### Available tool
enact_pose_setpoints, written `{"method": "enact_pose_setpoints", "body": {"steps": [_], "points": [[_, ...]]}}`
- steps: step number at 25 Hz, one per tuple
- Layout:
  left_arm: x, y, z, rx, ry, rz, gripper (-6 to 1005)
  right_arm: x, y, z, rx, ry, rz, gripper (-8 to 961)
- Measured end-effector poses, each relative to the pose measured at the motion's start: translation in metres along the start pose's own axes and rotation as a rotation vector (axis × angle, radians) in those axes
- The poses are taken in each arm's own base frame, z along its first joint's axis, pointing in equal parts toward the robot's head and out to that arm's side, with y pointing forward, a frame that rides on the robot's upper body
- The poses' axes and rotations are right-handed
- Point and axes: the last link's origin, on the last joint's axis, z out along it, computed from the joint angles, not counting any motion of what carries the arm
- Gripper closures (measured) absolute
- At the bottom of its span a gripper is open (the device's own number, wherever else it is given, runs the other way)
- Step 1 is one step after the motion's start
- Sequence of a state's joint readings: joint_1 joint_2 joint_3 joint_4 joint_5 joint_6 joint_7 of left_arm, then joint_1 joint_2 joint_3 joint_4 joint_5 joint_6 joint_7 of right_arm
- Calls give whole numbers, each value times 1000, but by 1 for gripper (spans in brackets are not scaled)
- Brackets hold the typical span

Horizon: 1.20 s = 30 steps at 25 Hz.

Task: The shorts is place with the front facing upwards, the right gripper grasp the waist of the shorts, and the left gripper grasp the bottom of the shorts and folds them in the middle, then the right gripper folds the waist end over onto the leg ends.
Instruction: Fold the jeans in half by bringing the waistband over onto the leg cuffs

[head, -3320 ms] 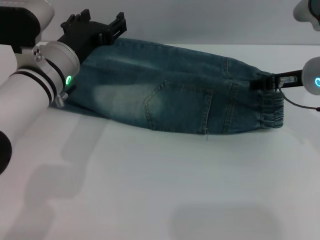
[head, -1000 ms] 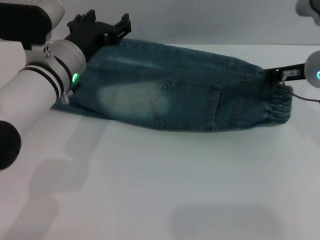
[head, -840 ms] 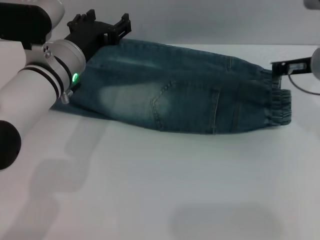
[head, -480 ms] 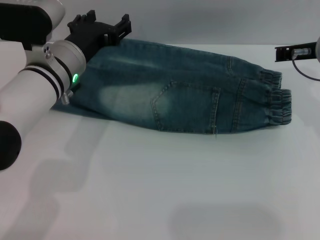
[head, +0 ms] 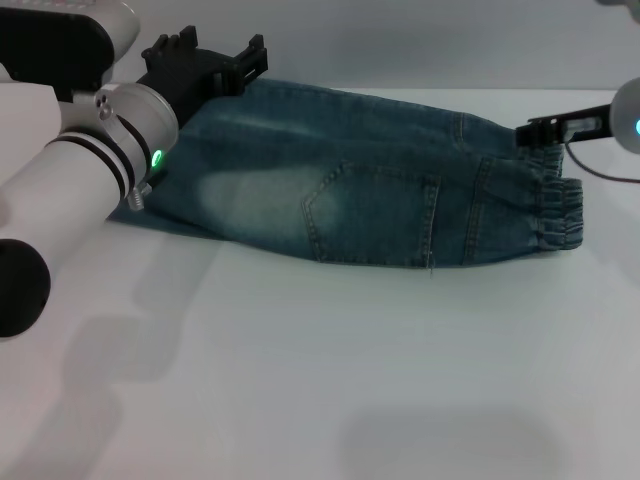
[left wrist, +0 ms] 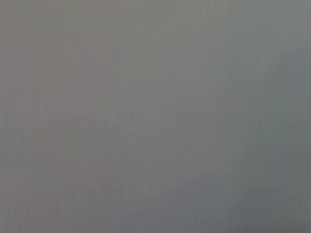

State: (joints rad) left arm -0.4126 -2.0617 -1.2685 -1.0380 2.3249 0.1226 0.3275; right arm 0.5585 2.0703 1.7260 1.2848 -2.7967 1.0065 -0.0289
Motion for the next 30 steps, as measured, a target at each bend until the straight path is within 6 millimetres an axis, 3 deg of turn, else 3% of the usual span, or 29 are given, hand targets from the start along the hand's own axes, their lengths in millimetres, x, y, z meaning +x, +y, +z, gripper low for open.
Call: {"method": "enact_pose_setpoints", "body": {"steps": [13, 30], "points": [[2, 3, 8, -7, -4, 10, 140, 12, 5, 4, -9, 115, -56, 272], [6, 6, 15, -14, 4, 19, 140, 21, 4, 23, -5, 169, -48, 252]]}}
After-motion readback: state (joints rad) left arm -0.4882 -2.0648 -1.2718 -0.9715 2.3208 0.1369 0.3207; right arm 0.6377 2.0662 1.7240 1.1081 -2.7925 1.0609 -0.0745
